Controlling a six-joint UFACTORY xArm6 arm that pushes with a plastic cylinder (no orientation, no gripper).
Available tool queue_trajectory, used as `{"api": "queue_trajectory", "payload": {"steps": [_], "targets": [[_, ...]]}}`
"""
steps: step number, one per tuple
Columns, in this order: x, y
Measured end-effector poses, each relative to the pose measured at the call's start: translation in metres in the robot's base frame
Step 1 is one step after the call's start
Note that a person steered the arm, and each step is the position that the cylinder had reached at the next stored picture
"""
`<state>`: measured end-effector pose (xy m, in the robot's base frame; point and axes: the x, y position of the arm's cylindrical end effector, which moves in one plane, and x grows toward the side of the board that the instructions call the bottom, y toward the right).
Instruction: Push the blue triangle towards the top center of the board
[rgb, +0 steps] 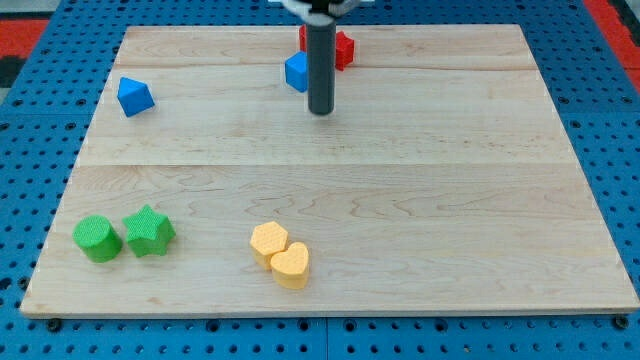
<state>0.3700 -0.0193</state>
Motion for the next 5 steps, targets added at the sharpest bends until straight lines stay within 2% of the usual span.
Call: {"api": "queue_trajectory", "payload": {"steps": [1,2,3,4,5], "targets": [[0.0,-0.139],[0.001,-0.222],[-0.023,-0.234],[-0.05,-0.137],[-0.047,-0.178]]}}
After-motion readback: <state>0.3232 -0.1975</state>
